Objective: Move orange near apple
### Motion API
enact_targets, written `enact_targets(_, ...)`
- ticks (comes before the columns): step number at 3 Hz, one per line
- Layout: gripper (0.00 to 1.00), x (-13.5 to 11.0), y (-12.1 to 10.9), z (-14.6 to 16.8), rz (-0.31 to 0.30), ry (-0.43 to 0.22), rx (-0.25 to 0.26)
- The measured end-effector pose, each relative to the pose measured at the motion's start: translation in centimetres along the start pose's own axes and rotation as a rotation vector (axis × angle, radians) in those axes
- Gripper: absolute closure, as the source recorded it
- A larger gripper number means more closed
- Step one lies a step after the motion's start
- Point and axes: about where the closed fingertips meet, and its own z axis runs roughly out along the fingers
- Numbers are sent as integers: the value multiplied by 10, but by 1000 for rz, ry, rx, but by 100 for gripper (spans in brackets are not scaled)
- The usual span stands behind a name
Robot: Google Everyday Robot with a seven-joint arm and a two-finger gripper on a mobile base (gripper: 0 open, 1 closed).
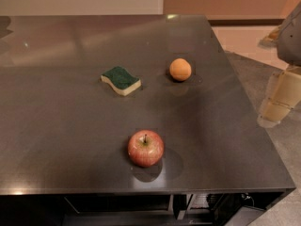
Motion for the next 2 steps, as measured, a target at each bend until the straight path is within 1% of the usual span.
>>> enact_targets(1,0,0,0,0,0,0,0)
enact_targets(2,0,-9,-17,5,14,-39,-11)
